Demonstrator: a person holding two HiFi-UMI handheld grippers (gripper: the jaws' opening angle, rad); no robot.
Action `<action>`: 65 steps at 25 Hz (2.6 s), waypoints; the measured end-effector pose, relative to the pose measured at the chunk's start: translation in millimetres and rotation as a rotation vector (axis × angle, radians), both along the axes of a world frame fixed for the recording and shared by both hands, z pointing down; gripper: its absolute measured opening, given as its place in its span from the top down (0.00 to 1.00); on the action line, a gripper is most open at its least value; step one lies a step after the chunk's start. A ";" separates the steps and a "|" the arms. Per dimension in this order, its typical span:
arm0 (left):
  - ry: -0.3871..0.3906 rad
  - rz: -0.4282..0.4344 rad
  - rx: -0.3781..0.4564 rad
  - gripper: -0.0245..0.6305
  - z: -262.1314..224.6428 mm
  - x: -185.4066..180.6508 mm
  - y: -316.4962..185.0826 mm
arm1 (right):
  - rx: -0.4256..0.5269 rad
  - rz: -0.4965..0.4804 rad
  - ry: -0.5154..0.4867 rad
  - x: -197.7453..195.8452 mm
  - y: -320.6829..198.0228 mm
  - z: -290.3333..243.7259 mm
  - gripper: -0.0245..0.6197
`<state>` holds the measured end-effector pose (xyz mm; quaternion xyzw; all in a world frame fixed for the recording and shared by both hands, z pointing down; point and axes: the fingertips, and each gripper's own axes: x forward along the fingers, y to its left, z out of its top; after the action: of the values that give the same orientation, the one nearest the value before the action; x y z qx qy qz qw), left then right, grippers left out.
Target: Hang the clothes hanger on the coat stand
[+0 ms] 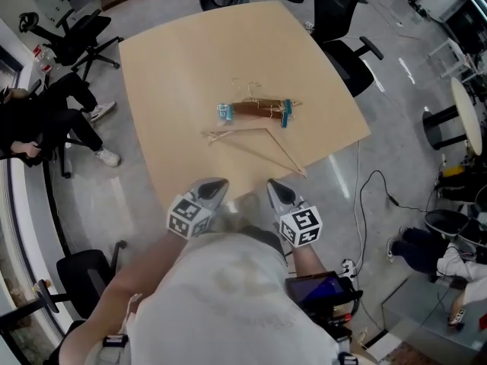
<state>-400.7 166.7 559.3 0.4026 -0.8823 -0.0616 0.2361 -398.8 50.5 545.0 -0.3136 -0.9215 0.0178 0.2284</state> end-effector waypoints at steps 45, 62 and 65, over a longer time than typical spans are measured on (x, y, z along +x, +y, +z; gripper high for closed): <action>0.122 -0.359 -0.125 0.96 25.3 -106.2 -4.6 | 0.571 -0.266 0.381 -180.4 -73.1 196.3 0.74; 0.098 -0.306 -0.134 0.96 16.0 -114.7 -24.2 | 0.521 -0.191 0.424 -170.6 -73.6 190.1 0.80; 0.100 -0.287 -0.134 0.96 18.0 -111.7 -24.5 | 0.517 -0.185 0.396 -166.8 -75.4 183.7 0.80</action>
<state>-512.4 142.3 577.4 0.2520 -0.9201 -0.0556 0.2948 -565.6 -24.9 728.6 -0.3179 -0.8008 -0.1768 0.4758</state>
